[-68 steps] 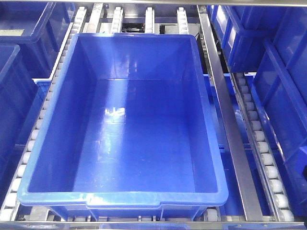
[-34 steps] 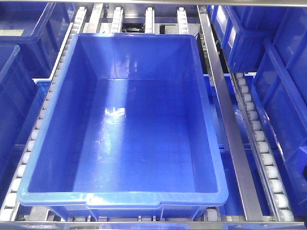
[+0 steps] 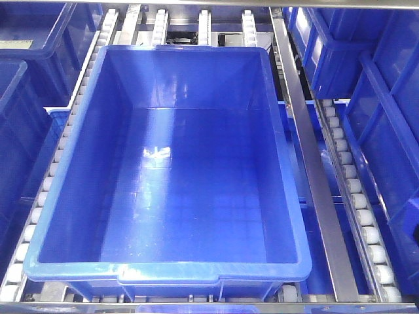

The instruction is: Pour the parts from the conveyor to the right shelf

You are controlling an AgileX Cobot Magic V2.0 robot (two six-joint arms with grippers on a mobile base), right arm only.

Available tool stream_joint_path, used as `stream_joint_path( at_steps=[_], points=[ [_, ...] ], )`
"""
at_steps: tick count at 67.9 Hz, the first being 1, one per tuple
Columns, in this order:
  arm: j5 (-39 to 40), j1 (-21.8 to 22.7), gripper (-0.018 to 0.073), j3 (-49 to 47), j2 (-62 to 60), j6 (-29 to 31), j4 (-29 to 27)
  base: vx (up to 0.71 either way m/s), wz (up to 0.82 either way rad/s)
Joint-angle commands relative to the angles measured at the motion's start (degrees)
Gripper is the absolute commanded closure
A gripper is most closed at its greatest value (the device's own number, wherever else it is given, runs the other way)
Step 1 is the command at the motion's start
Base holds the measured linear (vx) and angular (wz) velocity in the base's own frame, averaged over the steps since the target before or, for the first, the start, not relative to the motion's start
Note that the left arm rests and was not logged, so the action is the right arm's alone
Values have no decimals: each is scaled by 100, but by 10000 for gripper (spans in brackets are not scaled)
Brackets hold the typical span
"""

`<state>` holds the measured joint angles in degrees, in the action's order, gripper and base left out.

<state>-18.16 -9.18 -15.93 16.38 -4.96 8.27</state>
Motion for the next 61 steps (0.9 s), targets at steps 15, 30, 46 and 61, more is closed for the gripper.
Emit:
stream_joint_path(
  at_steps=[15,30,46,61],
  points=[
    [691,-1005,565,-1031,1352,464,-661,0,0],
    [593,-2283,565,-2232,3047,674,-1036,0,0],
    [-677,-2460,565,-4168,5089,668,-960,0,0],
    [-2410,-2460,565,-6226,7117,697,-862,0,0]
  ],
)
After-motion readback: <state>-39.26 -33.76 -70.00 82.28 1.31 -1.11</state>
